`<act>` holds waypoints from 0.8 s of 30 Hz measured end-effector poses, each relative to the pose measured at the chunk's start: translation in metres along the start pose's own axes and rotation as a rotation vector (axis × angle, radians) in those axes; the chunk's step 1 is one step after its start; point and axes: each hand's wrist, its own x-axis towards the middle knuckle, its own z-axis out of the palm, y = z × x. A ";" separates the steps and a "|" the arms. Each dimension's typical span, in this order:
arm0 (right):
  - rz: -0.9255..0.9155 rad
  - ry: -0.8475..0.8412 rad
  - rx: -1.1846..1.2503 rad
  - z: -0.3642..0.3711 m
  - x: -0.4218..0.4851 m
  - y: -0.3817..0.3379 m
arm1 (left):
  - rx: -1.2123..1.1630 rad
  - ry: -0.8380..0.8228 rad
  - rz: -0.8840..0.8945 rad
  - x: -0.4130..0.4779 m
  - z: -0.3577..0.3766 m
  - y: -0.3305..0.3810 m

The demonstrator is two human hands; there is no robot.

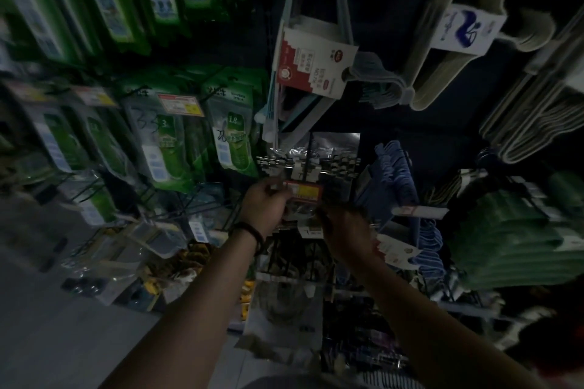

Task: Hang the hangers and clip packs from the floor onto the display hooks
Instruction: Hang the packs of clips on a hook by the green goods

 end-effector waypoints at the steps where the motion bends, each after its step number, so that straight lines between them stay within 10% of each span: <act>1: -0.037 0.026 -0.013 0.001 0.002 0.002 | -0.020 0.005 0.031 0.000 0.000 0.002; 13: -0.177 0.237 0.050 0.011 0.035 0.006 | 0.533 0.062 0.449 0.020 0.000 0.011; 24: 0.027 0.126 0.093 0.029 0.088 0.012 | 0.444 0.079 0.440 0.015 0.001 0.006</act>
